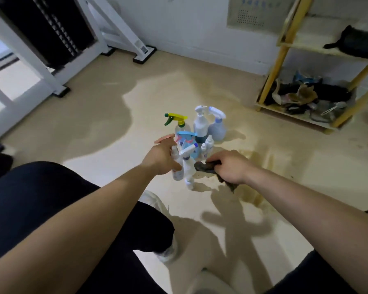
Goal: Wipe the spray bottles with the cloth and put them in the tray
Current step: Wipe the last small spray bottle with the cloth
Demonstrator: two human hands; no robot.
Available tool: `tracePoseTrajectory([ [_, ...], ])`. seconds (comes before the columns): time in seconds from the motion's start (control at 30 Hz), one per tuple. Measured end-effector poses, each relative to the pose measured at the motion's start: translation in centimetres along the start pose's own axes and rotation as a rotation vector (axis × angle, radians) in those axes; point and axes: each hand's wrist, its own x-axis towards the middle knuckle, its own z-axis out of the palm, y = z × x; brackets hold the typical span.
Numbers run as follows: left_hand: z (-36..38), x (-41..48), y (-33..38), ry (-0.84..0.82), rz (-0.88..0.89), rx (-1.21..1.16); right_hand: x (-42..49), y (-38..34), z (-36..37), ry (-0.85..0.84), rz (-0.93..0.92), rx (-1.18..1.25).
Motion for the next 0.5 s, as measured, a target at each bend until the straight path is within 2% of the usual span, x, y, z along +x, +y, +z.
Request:
tracePoseTrajectory([
  [0.2, 4.5, 2.6, -5.6, -0.015, -0.126, 0.063, 3.8, 2.0, 2.7, -0.119, 0.160, -0.069],
  [0.5, 12.3, 7.0, -10.7, -0.002, -0.078, 0.156, 7.9, 6.1, 7.3, -0.137, 0.234, -0.029],
])
